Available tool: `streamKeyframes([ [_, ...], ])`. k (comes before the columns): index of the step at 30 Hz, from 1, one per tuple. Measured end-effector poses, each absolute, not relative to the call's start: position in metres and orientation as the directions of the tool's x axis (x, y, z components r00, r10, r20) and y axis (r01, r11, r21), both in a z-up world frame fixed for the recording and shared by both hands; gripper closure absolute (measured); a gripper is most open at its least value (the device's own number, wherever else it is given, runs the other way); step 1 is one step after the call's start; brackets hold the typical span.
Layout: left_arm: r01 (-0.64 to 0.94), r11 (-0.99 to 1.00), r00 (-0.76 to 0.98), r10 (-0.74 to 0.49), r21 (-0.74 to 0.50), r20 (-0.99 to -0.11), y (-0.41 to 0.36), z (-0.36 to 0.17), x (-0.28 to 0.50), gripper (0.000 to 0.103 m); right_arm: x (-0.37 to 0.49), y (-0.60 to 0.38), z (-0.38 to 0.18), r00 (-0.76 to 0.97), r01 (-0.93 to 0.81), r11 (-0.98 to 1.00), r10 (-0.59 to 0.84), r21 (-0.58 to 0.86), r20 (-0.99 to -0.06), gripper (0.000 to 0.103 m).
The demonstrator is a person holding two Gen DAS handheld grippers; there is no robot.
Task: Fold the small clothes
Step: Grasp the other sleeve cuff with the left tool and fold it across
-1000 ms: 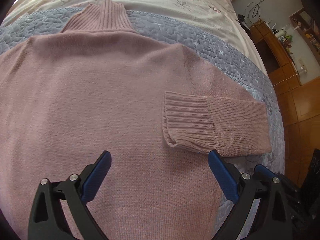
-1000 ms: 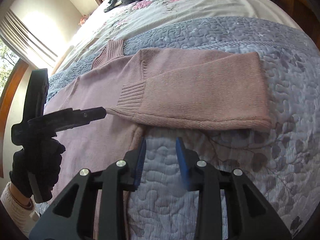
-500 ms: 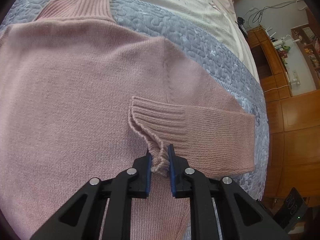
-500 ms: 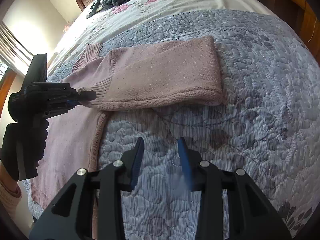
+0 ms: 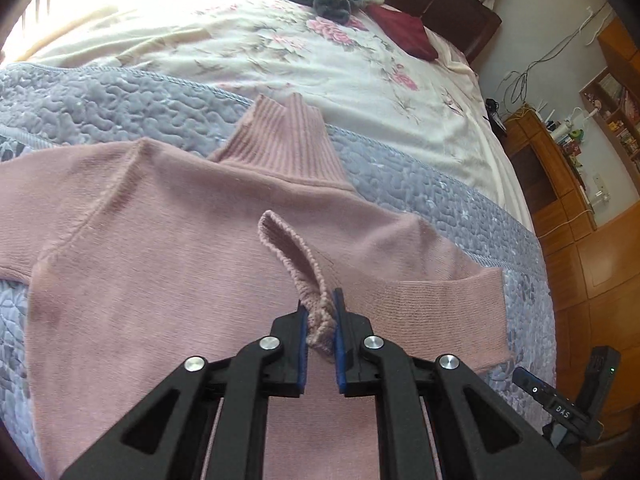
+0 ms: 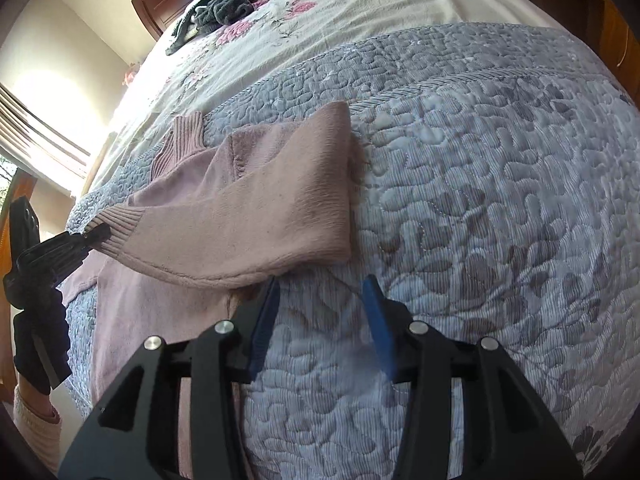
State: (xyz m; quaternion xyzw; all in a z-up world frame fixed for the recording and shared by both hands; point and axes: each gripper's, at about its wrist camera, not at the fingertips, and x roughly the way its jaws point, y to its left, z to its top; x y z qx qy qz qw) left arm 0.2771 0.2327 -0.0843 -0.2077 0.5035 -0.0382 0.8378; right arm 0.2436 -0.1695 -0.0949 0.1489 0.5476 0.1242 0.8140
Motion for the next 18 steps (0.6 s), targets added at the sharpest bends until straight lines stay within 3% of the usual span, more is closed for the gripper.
streamKeyframes([
  [13, -0.288, 0.905, 0.509, -0.131, -0.312, -0.851, 0.353, -0.088, 0.275, 0.093, 0.305, -0.109, -0.134, 0.241, 0.019, 0.886, 0.446, 0.464, -0.862, 0.053],
  [16, -0.308, 0.908, 0.464, -0.117, -0.284, -0.878, 0.358, -0.109, 0.277, 0.093, 0.309, -0.102, -0.145, 0.210, 0.039, 0.886, 0.444, 0.461, -0.871, 0.069],
  [18, -0.322, 0.912, 0.428, -0.098, -0.253, -0.898, 0.359, -0.127, 0.278, 0.092, 0.307, -0.101, -0.150, 0.209, 0.045, 0.898, 0.421, 0.438, -0.883, 0.071],
])
